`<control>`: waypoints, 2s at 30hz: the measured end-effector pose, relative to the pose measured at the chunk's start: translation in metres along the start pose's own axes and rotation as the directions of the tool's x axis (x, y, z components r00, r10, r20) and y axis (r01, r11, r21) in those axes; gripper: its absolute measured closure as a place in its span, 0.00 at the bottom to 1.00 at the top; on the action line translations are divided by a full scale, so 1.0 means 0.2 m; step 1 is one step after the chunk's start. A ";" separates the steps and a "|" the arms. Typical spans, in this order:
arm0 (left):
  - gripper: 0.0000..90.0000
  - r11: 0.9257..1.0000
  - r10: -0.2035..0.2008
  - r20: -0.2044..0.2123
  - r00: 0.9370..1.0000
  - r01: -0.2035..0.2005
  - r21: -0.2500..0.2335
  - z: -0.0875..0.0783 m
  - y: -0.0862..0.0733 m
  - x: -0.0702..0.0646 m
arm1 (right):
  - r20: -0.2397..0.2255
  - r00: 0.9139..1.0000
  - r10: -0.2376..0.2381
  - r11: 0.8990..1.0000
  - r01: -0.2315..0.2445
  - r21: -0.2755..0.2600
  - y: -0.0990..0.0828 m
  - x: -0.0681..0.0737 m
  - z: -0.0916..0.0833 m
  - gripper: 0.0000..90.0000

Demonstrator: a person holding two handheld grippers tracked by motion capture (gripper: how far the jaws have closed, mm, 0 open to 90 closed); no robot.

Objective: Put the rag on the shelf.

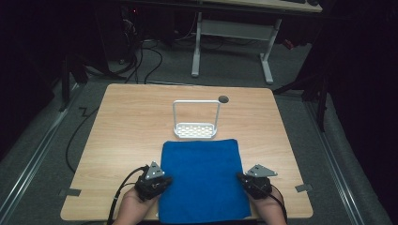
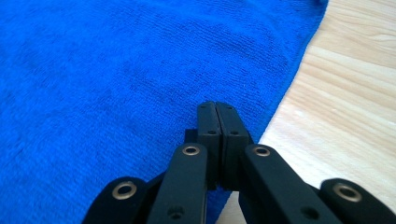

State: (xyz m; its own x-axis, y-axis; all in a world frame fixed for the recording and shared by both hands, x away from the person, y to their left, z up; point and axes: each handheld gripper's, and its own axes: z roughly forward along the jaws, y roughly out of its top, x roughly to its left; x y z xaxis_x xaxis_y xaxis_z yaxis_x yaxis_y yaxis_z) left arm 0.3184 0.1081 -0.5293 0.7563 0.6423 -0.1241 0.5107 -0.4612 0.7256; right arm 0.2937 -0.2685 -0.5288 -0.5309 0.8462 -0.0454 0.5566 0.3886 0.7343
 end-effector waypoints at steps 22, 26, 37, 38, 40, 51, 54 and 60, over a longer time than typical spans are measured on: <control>0.81 1.000 -0.024 0.003 1.000 0.024 0.000 -0.17 -0.14 -0.03 | -0.148 0.987 -0.057 0.998 0.054 -0.020 -0.03 0.16 -0.08 0.88; 0.77 0.996 -0.061 -0.016 0.998 0.060 -0.062 -0.17 -0.12 0.01 | -0.130 0.991 -0.032 0.998 0.025 -0.051 -0.02 0.14 -0.10 0.83; 0.59 0.962 -0.208 -0.094 0.974 0.186 -0.200 -0.16 -0.02 0.26 | -0.102 0.992 0.069 0.994 -0.077 -0.080 -0.05 0.01 -0.10 0.75; 0.59 0.961 -0.217 -0.108 0.970 0.193 -0.200 -0.14 0.00 0.28 | -0.102 0.992 0.070 0.994 -0.079 -0.078 -0.05 0.01 -0.10 0.75; 0.58 0.963 -0.220 -0.126 0.967 0.194 -0.190 -0.10 0.03 0.32 | -0.104 0.992 0.067 0.994 -0.075 -0.079 -0.05 0.01 -0.10 0.75; 0.67 0.963 -0.257 -0.162 0.953 0.237 -0.130 0.08 0.13 0.44 | -0.109 0.992 0.056 0.995 -0.064 -0.076 -0.05 0.01 -0.09 0.75; 0.73 0.969 -0.236 -0.159 0.959 0.220 -0.111 0.10 0.13 0.43 | -0.106 0.993 0.057 0.995 -0.066 -0.077 -0.05 0.00 -0.09 0.74; 0.87 0.979 -0.193 -0.186 0.963 0.177 -0.101 0.11 0.13 0.41 | -0.067 0.995 0.076 0.992 -0.082 -0.091 -0.04 0.00 -0.07 0.67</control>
State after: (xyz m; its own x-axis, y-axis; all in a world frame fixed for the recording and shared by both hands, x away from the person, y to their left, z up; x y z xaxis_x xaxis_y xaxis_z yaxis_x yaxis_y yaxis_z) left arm 0.4017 0.1351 -0.5348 0.5537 0.8219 -0.1337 0.5925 -0.2761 0.7568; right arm 0.2809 -0.2767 -0.5261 -0.5283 0.8472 0.0558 0.5375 0.2828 0.7944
